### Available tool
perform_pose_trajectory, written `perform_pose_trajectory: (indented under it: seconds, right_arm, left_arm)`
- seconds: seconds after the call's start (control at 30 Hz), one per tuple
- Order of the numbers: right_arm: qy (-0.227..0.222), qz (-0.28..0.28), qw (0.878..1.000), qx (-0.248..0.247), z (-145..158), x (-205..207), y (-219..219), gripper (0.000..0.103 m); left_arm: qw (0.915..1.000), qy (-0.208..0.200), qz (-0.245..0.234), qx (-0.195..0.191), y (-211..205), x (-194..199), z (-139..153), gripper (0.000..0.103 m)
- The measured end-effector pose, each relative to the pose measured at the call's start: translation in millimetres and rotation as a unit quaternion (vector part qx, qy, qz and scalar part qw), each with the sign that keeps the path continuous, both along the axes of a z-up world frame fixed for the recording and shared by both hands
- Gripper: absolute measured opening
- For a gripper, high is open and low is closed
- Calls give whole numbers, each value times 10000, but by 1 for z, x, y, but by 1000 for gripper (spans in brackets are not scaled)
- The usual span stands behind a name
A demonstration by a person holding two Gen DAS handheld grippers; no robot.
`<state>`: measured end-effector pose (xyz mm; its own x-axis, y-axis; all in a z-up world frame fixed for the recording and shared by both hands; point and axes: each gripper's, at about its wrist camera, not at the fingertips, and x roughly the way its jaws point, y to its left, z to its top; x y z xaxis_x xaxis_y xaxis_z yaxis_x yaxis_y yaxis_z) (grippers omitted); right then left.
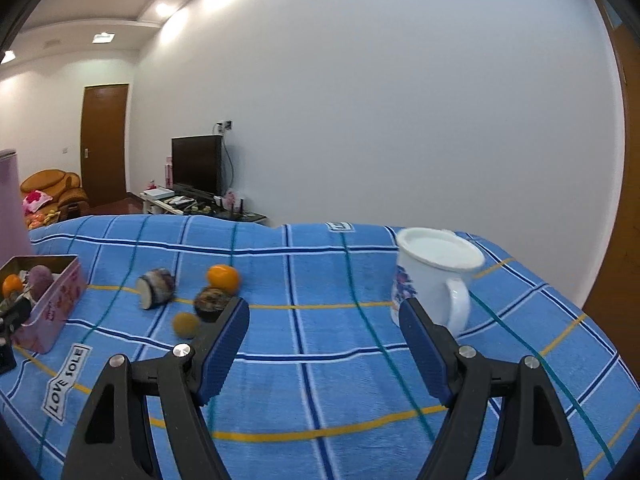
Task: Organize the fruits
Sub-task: 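Grasp a small yellow fruit with the right tool while the left tool approaches the sugarcane piece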
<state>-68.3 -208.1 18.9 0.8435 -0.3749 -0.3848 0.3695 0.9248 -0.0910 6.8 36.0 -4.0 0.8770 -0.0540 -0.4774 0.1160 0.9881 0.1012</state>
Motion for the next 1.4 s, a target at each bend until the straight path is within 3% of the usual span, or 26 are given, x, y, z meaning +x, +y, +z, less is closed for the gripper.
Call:
perform_pose_trajectory:
  seconds: [0.2, 0.33, 0.47, 0.63, 0.67, 0.83, 0.97, 1.17, 1.4]
  right_arm:
    - [156, 178, 9995, 226, -2, 2, -8, 78]
    - [621, 774, 9942, 424, -8, 18, 1, 78]
    - [1038, 1311, 9803, 1054, -15, 45, 7, 78]
    - [1683, 1627, 9508, 2027, -29, 100, 15, 59]
    - [1751, 1622, 9497, 2029, -33, 109, 20, 52]
    - [2127, 1607, 9444, 1923, -53, 141, 43, 49]
    - [2122, 1617, 9493, 1662, -56, 145, 51, 32]
    - [1838, 1570, 9476, 2090, -53, 122, 21, 31]
    - [990, 1086, 9658, 2136, -30, 87, -20, 31]
  left_arm:
    - [9994, 278, -155, 128, -47, 19, -3, 103]
    - [9987, 253, 47, 449, -65, 30, -6, 103]
    - [9990, 412, -106, 144, -56, 33, -6, 103]
    - [9993, 203, 275, 134, -33, 34, -2, 103]
    - [9992, 193, 312, 155, -31, 35, -2, 103]
    - [9986, 95, 406, 340, -28, 38, -2, 103]
    - [9988, 75, 348, 349, -27, 38, -1, 103]
    - [9995, 105, 194, 235, -28, 37, -2, 103]
    - [9985, 436, -281, 144, -55, 50, 0, 102]
